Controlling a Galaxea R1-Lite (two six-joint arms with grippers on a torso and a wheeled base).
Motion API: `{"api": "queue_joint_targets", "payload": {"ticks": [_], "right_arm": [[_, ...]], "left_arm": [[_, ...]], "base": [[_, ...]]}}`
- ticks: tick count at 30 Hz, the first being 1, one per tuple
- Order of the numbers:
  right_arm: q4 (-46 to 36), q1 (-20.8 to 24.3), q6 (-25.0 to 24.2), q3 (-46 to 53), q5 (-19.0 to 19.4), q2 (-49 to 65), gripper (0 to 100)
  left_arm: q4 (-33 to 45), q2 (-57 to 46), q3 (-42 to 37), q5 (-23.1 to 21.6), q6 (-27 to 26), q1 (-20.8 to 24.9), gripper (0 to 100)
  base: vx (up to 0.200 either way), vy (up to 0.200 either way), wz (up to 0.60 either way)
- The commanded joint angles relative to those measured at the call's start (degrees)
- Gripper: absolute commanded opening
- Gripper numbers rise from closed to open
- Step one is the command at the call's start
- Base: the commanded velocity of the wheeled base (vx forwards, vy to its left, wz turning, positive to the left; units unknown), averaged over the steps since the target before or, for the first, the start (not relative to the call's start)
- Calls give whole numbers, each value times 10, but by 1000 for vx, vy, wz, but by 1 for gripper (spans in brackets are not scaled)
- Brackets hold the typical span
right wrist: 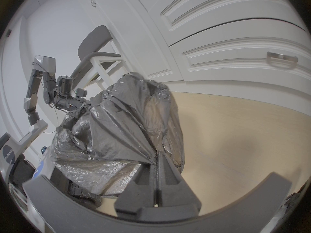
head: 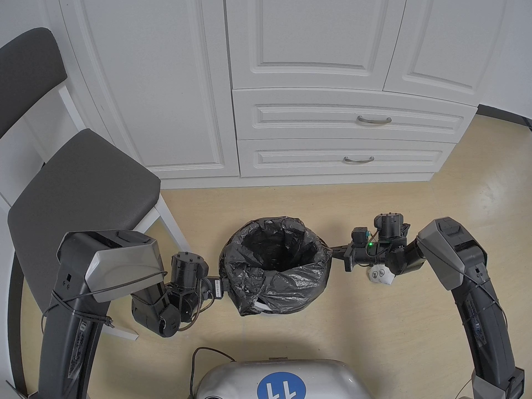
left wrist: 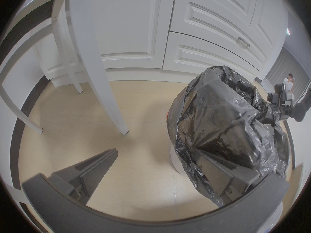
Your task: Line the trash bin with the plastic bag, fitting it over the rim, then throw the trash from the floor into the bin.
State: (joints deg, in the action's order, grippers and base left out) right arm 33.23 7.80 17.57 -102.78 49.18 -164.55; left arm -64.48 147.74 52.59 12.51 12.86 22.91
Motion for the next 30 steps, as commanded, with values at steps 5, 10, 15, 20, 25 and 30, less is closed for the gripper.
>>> {"api": "queue_joint_targets", "payload": {"ticks": [5, 10, 15, 20, 25, 30], "right_arm": [[3, 0, -23, -22, -7, -15, 0], [38, -1, -26, 3, -1, -9, 100], [76, -3, -33, 94, 4, 44, 100], [145, -23, -36, 259, 22, 135, 100], [244, -26, -78, 369, -11, 202, 100], [274, 5, -83, 472, -142, 311, 100]], "left_arm": [[-7, -3, -17, 1, 1, 5, 100], [-32, -4, -38, 1, 0, 8, 100], [-57, -39, -78, -2, -5, 12, 100], [-57, -118, -154, -41, -27, 21, 100], [-55, -187, -214, -78, -46, 32, 100], [-54, -263, -272, -88, -48, 65, 100]], "base": [[0, 0, 0], [0, 0, 0], [0, 0, 0], [0, 0, 0], [0, 0, 0], [0, 0, 0]]}}
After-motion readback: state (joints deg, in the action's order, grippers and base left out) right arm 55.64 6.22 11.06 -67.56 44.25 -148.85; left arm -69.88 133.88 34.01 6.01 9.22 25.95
